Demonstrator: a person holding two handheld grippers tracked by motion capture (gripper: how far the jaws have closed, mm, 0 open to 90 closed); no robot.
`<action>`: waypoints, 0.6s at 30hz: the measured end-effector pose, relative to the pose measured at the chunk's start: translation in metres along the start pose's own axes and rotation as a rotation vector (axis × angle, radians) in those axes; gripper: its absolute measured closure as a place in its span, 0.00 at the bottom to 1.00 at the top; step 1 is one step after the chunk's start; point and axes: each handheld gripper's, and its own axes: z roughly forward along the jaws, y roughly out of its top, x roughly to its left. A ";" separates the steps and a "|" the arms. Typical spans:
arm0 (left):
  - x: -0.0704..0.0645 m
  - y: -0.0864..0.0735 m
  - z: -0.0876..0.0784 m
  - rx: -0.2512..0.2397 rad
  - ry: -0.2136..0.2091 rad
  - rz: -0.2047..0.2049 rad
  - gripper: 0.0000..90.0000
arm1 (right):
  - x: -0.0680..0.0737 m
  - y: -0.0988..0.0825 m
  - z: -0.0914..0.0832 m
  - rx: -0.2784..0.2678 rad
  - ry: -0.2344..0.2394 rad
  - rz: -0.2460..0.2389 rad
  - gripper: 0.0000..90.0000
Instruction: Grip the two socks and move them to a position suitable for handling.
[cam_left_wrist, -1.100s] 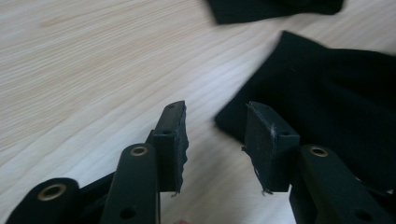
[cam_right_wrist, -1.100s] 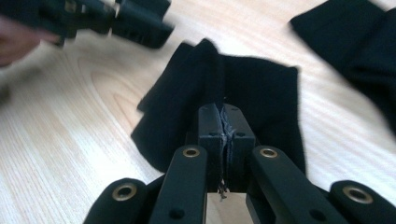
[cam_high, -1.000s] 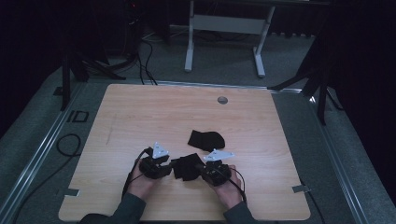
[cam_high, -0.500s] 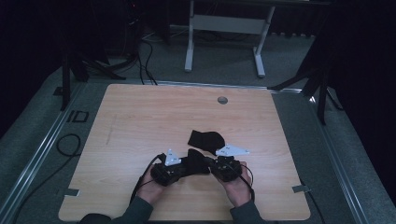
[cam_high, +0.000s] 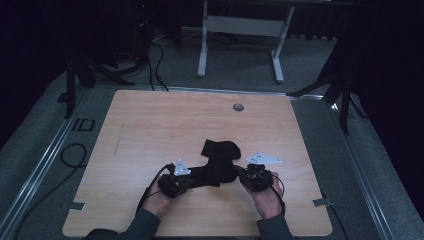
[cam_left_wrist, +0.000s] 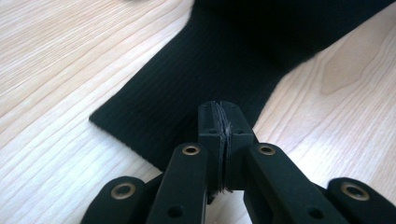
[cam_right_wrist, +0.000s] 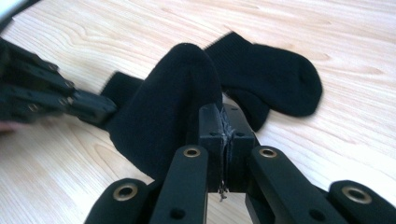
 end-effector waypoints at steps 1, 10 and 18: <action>0.003 -0.001 -0.002 0.002 -0.001 -0.008 0.98 | -0.002 -0.001 -0.001 0.004 -0.004 0.000 0.98; 0.020 -0.007 -0.013 0.033 0.053 0.034 0.95 | -0.014 -0.019 0.001 0.099 -0.003 0.006 0.98; 0.027 -0.007 -0.014 0.032 0.130 0.022 0.92 | -0.025 -0.034 0.009 0.189 -0.069 -0.002 0.98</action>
